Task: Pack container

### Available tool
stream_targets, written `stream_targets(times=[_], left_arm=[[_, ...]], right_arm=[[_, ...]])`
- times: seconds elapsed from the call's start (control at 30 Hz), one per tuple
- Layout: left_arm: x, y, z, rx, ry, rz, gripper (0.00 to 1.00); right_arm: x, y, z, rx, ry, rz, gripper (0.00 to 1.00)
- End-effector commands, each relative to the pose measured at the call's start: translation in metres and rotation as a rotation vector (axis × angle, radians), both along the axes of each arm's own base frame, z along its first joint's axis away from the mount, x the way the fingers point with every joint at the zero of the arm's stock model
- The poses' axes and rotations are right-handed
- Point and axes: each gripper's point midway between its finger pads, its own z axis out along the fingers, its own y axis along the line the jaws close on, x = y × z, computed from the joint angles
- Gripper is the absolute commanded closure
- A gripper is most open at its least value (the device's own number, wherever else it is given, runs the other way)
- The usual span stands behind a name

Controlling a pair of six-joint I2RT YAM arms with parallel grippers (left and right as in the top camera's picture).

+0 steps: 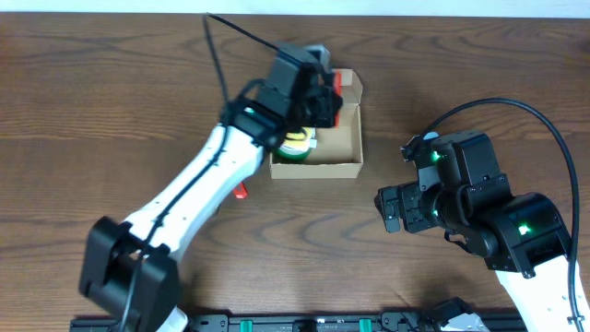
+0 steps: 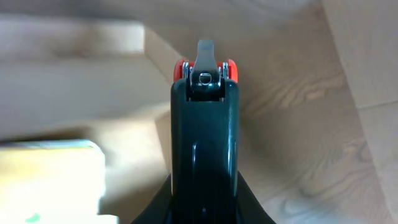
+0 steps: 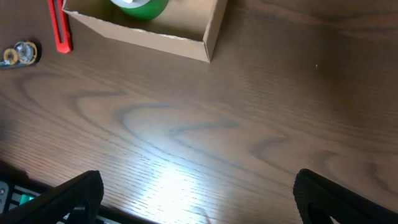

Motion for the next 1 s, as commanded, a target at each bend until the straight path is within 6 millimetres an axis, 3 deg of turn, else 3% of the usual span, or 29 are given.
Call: stream_targets(times=[0.0,0.2,0.43,0.7,0.97], left_arm=[[-0.007,-0.018,-0.017,-0.018,0.083,0.021,0.94],[-0.013,-0.031,-0.046,0.0,0.162,0.026,0.94],[-0.008,-0.032,-0.079,0.044,0.204,0.048,0.94],[-0.009,-0.034,-0.099,0.055,0.255,0.059,0.94],[-0.012,-0.038,-0.098,0.052,0.25,0.051,0.94]], right_arm=[[-0.001,0.002,0.001,-0.001,-0.003,0.017,0.01],[-0.001,0.002,0.001,-0.001,-0.003,0.017,0.01],[-0.001,0.002,0.001,-0.001,-0.003,0.017,0.01],[-0.001,0.002,0.001,-0.001,-0.003,0.017,0.01],[-0.001,0.002,0.001,-0.001,-0.003,0.017,0.01]])
